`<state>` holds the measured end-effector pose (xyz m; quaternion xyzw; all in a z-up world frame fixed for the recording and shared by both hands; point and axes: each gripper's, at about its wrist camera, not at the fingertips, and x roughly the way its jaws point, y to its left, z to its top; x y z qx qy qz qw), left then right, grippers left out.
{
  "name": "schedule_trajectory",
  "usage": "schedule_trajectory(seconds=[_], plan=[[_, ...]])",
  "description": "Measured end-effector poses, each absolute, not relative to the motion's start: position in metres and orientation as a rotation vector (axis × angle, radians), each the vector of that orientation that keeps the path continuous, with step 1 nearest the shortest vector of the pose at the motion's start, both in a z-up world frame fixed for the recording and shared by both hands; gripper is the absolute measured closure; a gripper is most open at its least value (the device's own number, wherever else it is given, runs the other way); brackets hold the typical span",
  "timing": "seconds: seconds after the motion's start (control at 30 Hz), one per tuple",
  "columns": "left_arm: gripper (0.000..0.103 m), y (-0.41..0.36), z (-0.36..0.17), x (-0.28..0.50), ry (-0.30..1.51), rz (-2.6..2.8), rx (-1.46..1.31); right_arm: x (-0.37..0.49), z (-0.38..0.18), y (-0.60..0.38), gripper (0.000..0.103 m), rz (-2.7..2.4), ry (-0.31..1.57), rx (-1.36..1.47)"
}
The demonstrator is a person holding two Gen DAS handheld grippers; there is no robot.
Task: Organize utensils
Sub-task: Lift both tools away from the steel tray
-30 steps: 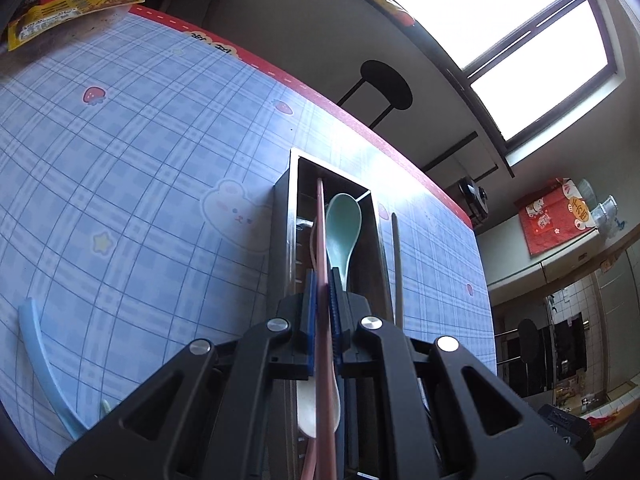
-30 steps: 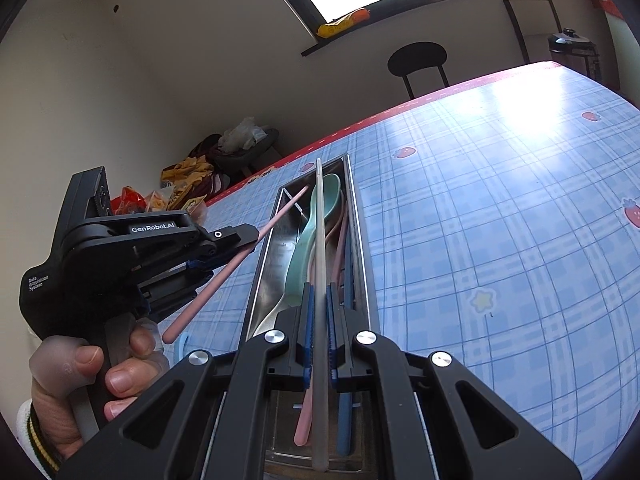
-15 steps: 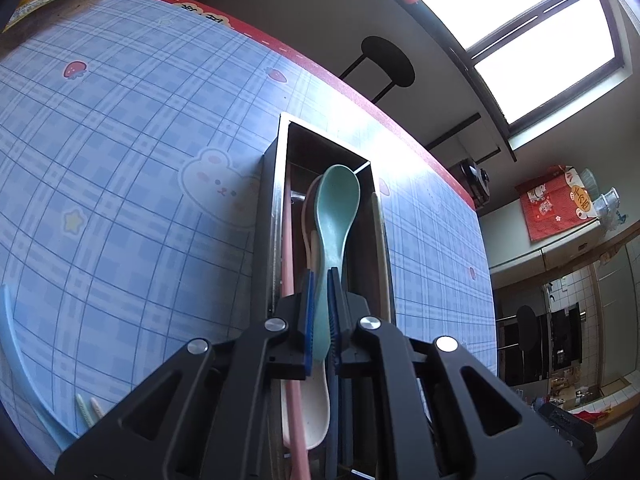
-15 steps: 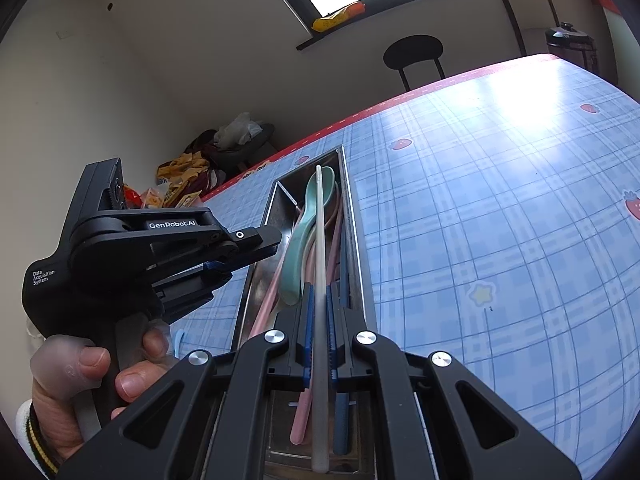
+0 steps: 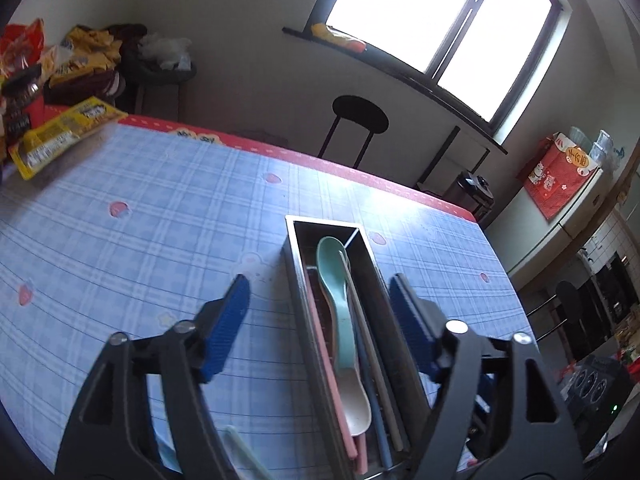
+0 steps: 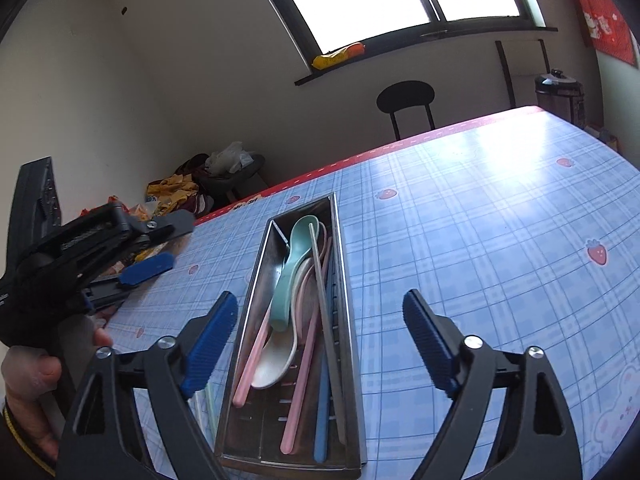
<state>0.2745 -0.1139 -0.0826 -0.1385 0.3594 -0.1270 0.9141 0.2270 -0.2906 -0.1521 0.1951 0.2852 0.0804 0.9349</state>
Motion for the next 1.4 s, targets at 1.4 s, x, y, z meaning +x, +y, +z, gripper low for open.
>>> schedule_trajectory(seconds=[1.4], plan=[[0.006, 0.002, -0.140, 0.116, 0.621, -0.289, 0.019, 0.124, -0.168, -0.192, 0.009, 0.243, 0.730, -0.069]])
